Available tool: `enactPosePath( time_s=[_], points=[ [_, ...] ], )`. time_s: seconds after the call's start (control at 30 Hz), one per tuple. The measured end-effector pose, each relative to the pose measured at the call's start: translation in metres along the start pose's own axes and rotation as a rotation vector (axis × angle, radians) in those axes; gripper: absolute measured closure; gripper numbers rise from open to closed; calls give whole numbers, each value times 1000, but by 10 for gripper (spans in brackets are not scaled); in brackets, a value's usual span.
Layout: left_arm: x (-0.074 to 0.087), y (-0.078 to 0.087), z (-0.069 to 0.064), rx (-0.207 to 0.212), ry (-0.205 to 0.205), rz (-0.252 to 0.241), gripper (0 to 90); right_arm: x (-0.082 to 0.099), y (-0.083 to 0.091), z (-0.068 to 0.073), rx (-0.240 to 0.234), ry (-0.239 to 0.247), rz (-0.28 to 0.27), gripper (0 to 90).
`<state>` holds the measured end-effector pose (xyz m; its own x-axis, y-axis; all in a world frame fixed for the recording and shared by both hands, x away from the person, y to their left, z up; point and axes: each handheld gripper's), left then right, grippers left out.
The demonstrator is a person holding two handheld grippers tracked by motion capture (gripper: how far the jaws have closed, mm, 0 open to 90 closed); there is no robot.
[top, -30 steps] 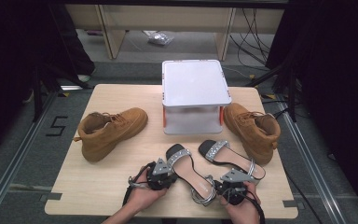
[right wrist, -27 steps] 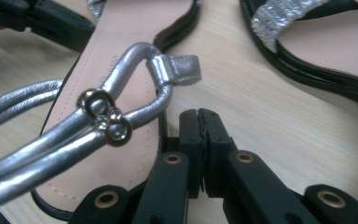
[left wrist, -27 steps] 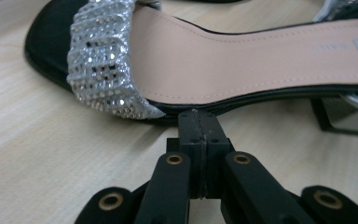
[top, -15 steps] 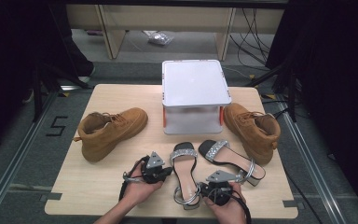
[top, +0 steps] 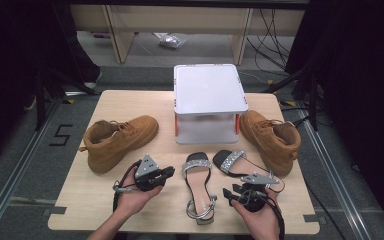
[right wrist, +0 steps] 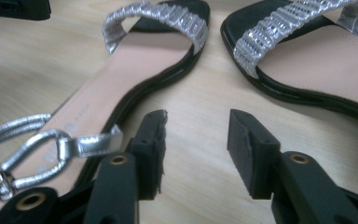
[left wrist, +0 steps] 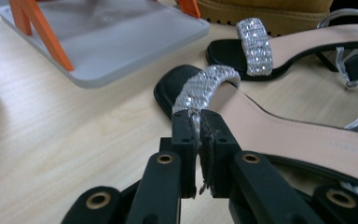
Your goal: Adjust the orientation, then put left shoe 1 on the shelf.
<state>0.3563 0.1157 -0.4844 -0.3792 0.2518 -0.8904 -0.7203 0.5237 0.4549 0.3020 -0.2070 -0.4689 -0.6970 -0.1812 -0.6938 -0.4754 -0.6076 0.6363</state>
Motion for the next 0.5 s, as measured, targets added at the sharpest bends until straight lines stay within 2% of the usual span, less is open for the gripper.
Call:
enactPosePath(
  time_s=[0.1, 0.13, 0.17, 0.2, 0.23, 0.3, 0.33, 0.4, 0.43, 0.47, 0.5],
  points=[
    [-9, 1, 3, 2, -4, -32, 837, -3, -3, 1, -26, 3, -14, 552],
    [-9, 1, 3, 2, -4, -32, 836, -3, -3, 1, -26, 3, -14, 552],
    [-14, 1, 5, -2, -8, -44, 836, -6, -3, 7, -14, -6, -10, 538],
    [-14, 1, 5, -2, -8, -44, 836, -7, -5, 8, -24, 11, -15, 536],
    [-19, -1, 7, -6, -15, -57, 836, -9, -5, 10, -23, -2, 1, 528],
    [-23, -2, 9, -7, -21, -66, 835, -11, -7, 12, -36, -1, -3, 522],
    [-29, -3, 12, -13, -14, -83, 833, -16, -10, 15, -36, -14, 18, 514],
    [-33, -4, 14, -18, -9, -92, 832, -18, -11, 16, -41, -16, 19, 505],
    [-43, -8, 18, -29, -9, -114, 832, -24, -15, 19, -40, -39, 48, 483],
    [-43, -8, 18, -29, -9, -114, 832, -24, -15, 19, -40, -39, 48, 483],
    [-50, -10, 20, -35, -18, -122, 829, -30, -20, 20, -37, -37, 68, 465]
  ],
)
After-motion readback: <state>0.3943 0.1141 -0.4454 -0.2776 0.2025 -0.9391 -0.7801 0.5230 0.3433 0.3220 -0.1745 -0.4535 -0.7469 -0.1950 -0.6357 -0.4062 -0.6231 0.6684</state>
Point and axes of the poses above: each handheld gripper's, and its own axes: y roughly backward along the jaws, x roughly out of its underside, z roughly to its left, and after that the axes turned 11 degrees about -x, right-handed
